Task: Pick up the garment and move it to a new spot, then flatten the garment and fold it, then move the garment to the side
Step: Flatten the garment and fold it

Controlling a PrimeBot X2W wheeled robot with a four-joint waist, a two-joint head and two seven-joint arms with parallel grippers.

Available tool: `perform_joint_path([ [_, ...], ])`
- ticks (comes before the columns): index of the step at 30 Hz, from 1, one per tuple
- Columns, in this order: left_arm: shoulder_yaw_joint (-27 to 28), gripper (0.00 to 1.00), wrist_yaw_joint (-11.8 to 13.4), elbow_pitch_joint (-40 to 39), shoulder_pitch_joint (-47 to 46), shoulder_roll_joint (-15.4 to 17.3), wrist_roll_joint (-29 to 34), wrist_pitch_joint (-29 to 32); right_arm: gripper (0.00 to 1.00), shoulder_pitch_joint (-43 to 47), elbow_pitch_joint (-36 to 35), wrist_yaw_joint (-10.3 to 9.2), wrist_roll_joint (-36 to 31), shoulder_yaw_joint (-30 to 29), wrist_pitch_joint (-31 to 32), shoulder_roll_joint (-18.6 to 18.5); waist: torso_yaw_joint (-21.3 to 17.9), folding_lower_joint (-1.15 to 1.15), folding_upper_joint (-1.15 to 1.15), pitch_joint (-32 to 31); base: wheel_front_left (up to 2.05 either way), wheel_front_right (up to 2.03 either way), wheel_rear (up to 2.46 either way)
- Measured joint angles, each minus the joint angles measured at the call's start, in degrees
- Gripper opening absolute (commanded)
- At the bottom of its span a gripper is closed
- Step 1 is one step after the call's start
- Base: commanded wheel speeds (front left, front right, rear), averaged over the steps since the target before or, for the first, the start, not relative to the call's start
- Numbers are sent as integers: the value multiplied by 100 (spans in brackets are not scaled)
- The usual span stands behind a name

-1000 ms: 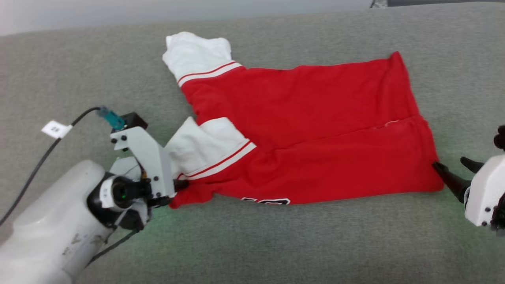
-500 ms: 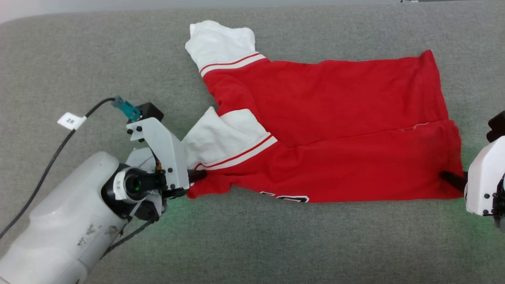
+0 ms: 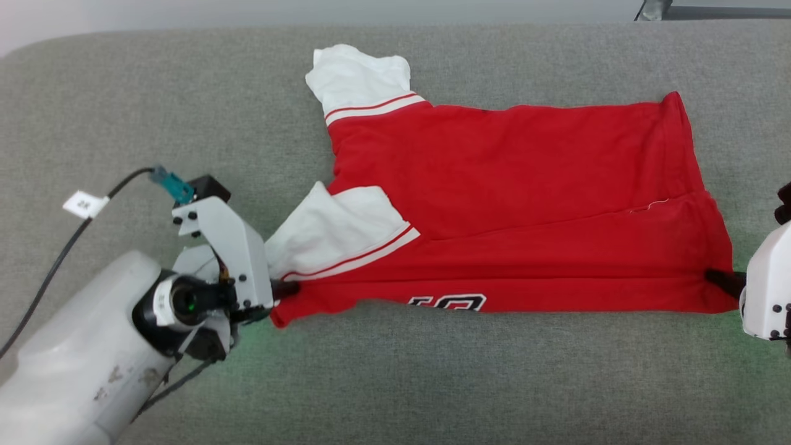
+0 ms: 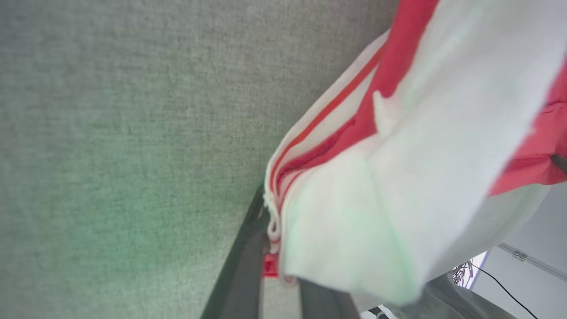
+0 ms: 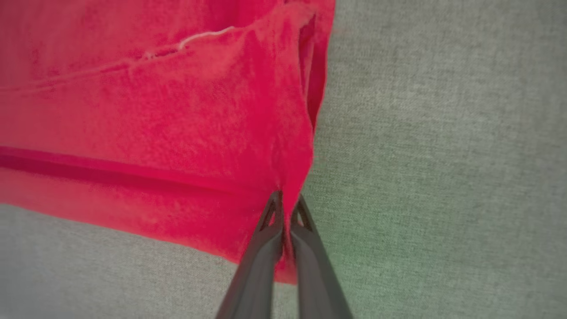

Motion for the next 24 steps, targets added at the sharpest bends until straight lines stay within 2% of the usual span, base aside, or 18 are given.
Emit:
perform_joint_path([
  [7,14,0,170,-489,391,241,-43,-77,0,179,-227,0,148,-75,67,-57,40,0,0,-111,0,0,0],
  [15,-37,0,431,-1324,865,627,30,-238,0,639,-802,0,267,-114,272,-181,76,0,0,-212,0,0,0],
  [24,-100,0,732,-2179,1435,1054,121,-439,0,1323,-1404,0,376,-256,414,-115,70,0,0,-279,0,0,0],
])
